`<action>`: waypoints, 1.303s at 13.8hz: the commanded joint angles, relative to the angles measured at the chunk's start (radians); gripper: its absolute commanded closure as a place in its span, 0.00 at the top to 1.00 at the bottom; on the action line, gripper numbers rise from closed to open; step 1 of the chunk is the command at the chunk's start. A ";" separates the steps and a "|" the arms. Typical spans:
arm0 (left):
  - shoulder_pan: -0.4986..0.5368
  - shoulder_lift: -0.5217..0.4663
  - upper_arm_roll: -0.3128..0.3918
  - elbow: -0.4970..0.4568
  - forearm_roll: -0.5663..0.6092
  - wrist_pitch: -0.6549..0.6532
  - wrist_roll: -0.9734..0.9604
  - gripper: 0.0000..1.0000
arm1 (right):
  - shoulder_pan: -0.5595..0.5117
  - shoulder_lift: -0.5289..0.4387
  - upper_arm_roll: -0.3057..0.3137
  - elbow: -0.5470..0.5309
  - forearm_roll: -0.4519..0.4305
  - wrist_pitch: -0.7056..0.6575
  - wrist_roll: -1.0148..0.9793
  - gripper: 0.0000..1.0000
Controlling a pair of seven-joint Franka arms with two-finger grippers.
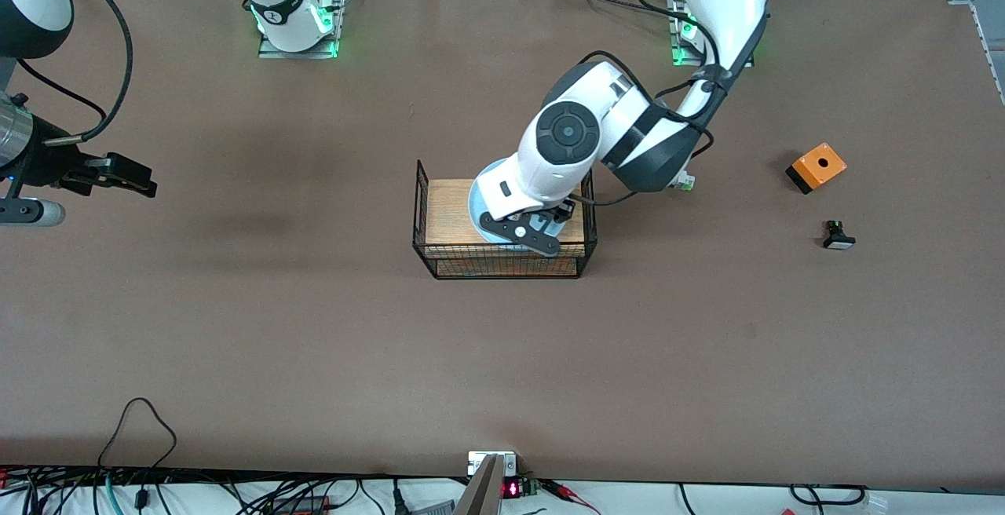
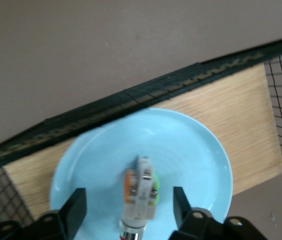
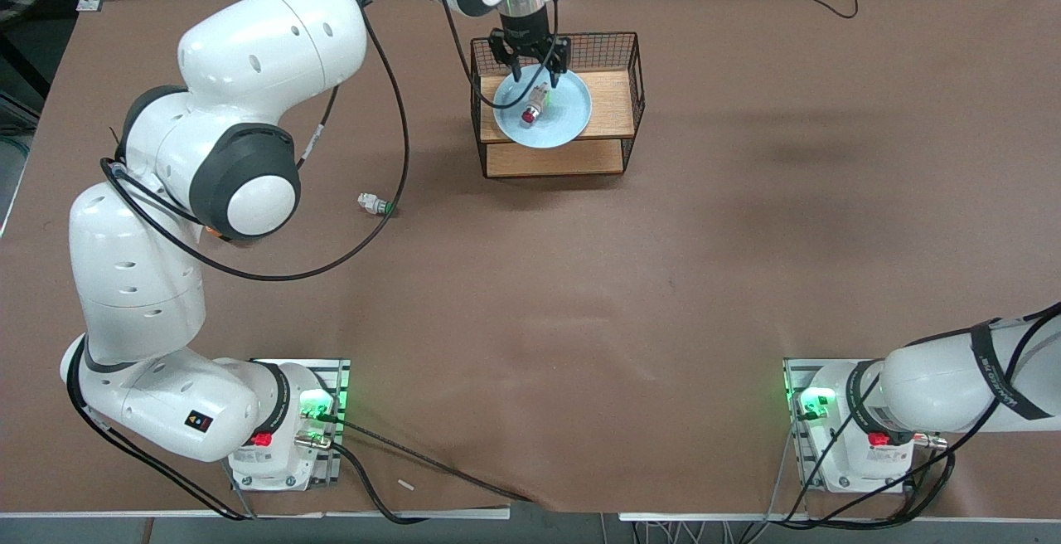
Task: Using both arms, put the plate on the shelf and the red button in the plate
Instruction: 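Lower the button onto the plate and open the left gripper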
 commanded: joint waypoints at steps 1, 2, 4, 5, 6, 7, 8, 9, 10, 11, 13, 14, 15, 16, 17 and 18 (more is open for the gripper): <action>0.059 -0.088 0.001 0.006 0.006 -0.122 -0.007 1.00 | -0.012 0.011 0.013 0.033 0.015 -0.014 0.020 1.00; 0.099 -0.128 0.001 0.006 0.006 -0.177 -0.005 1.00 | -0.012 0.013 0.013 0.033 0.015 -0.013 0.018 1.00; 0.208 -0.205 -0.003 0.007 0.008 -0.278 -0.001 1.00 | -0.014 0.011 0.013 0.033 0.012 -0.013 0.012 1.00; 0.254 -0.231 -0.005 0.007 0.008 -0.329 0.002 1.00 | -0.014 0.013 0.011 0.033 0.013 -0.010 0.009 1.00; 0.285 -0.260 0.001 0.007 0.009 -0.364 0.004 1.00 | -0.014 0.011 0.011 0.033 0.012 -0.010 0.016 1.00; 0.291 -0.297 0.022 -0.002 0.006 -0.368 0.007 1.00 | -0.014 0.013 0.011 0.033 0.012 -0.010 0.020 1.00; 0.294 -0.331 0.085 -0.037 0.005 -0.355 0.027 1.00 | -0.012 0.013 0.013 0.034 0.012 0.000 0.023 1.00; 0.294 -0.378 0.132 -0.086 0.003 -0.340 0.094 1.00 | -0.011 0.013 0.013 0.034 0.012 0.009 0.024 1.00; 0.296 -0.427 0.174 -0.150 0.005 -0.331 0.210 1.00 | -0.008 0.013 0.014 0.034 0.012 0.010 0.023 1.00; 0.302 -0.482 0.200 -0.222 0.006 -0.316 0.273 1.00 | -0.006 0.013 0.017 0.034 0.012 0.006 0.012 1.00; 0.337 -0.614 0.202 -0.412 0.006 -0.192 0.283 1.00 | -0.003 0.011 0.019 0.033 0.002 -0.011 0.007 1.00; 0.352 -0.677 0.202 -0.509 0.003 -0.126 0.277 1.00 | -0.003 0.011 0.019 0.033 -0.004 -0.054 0.007 1.00; 0.357 -0.708 0.202 -0.558 0.001 -0.105 0.279 1.00 | -0.008 0.011 0.019 0.033 -0.002 -0.100 -0.008 1.00; 0.357 -0.707 0.202 -0.559 0.006 -0.107 0.282 1.00 | -0.009 0.013 0.017 0.033 -0.001 -0.126 -0.010 1.00; 0.357 -0.704 0.202 -0.557 0.006 -0.108 0.283 1.00 | -0.008 0.013 0.017 0.033 0.002 -0.153 -0.010 1.00; 0.360 -0.704 0.202 -0.559 0.006 -0.113 0.279 1.00 | -0.008 0.013 0.017 0.033 0.005 -0.164 -0.008 1.00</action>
